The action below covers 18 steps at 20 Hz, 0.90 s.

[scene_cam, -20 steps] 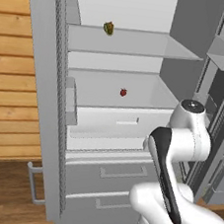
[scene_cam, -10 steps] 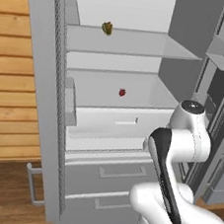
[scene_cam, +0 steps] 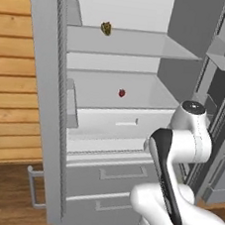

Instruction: Take the strawberry from the fridge and place it on top of the pancake, located on the dining counter.

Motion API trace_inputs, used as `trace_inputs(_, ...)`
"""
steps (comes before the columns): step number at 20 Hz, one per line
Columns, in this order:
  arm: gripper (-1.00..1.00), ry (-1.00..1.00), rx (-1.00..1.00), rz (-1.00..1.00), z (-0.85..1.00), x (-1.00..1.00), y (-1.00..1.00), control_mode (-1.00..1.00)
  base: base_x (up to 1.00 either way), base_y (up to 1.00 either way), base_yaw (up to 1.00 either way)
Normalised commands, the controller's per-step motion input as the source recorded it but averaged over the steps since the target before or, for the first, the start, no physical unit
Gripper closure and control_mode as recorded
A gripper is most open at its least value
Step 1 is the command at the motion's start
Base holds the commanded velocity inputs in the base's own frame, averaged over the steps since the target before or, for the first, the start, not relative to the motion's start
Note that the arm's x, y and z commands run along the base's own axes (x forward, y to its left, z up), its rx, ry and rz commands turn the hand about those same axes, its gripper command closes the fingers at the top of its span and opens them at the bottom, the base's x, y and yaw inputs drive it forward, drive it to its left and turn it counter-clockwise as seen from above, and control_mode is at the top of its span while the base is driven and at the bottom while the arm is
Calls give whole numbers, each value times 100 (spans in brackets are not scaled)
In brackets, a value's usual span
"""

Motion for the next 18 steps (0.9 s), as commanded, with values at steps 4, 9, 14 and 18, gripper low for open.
trace_inputs(4, -100, 0, 0, 0, 0, 0, 0, 100, 0, 38, 0)
trace_inputs(9, -100, 0, 0, 0, 0, 0, 0, 100, 0, 31, 0)
trace_inputs(14, -100, 0, 0, 0, 0, 0, 0, 100, 17, 4, 0)
trace_inputs(18, -100, 0, 0, 0, 0, 0, 0, 100, 52, 14, 0)
